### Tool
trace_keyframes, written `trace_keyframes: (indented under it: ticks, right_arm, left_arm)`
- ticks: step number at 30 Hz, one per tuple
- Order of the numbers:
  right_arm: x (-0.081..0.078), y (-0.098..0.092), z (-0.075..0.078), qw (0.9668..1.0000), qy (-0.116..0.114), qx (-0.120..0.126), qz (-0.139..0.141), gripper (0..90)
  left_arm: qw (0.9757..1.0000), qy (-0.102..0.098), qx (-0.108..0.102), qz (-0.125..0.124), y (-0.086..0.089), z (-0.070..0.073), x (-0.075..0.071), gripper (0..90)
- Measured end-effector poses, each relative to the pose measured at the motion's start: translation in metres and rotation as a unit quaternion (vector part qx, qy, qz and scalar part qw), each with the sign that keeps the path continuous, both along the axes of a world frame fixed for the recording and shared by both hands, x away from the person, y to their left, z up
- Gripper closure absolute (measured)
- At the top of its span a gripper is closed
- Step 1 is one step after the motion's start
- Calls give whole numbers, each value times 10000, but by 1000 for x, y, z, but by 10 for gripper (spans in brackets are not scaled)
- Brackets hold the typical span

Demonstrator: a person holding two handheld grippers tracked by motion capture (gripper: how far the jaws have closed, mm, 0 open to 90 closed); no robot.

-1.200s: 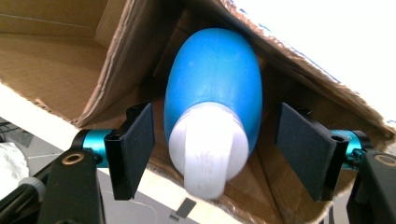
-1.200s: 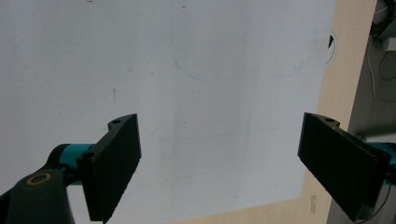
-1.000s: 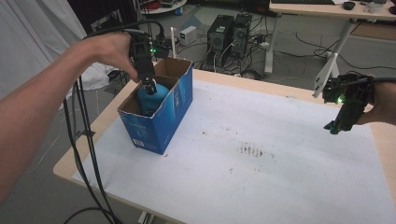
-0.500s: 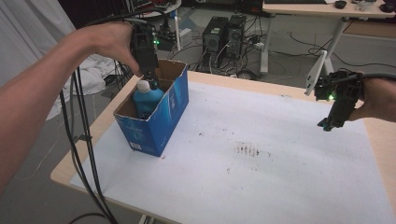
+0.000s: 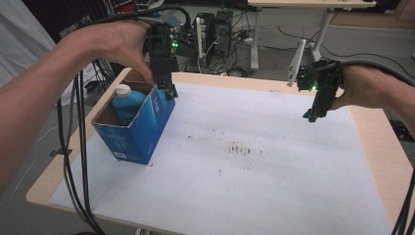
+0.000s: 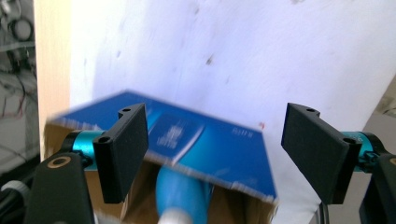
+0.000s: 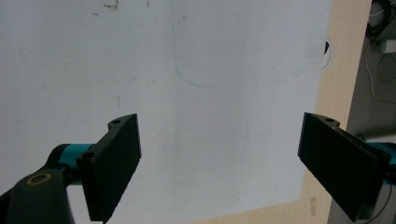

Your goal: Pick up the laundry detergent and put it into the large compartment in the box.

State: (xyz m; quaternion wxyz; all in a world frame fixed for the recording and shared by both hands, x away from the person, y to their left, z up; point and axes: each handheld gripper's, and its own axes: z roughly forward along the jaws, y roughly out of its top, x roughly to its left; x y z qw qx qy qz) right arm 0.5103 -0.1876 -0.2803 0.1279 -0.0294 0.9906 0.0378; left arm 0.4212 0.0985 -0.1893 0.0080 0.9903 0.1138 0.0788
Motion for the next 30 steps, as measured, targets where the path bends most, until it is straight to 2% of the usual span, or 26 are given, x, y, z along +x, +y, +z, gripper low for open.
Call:
trace_keyframes:
  ticks: [4, 5, 7, 9, 14, 19, 23, 30]
  right_arm:
    - [0, 2, 1, 10000, 9, 17, 24, 124]
    - [0, 2, 1, 10000, 16, 21, 16, 124]
    - [-1, 3, 1, 10000, 8, 6, -22, 125]
    - [-2, 3, 2, 10000, -5, 19, -42, 124]
    - [-6, 3, 8, 10000, -8, 92, -17, 124]
    - [-9, 2, 12, 9999, -36, 96, -44, 124]
    - [-11, 1, 13, 9999, -44, 69, -81, 124]
    - [-12, 3, 14, 9999, -78, 78, -79, 124]
  left_arm:
    - [9994, -6, -51, -337, -27, -10, -4, 232]
    - [9992, 5, -47, -407, -35, -15, -5, 229]
    - [9980, 46, -16, -629, -47, -29, -8, 163]
    - [9969, 125, 2, -773, -58, -42, -9, 163]
    - [9963, 280, 47, -807, -73, -75, -5, 163]
    - [9965, 305, 94, -769, -78, -99, -2, 163]
    - [9959, 450, 66, -785, -81, -115, -5, 163]
    - [9950, 553, 76, -828, -84, -133, -8, 163]
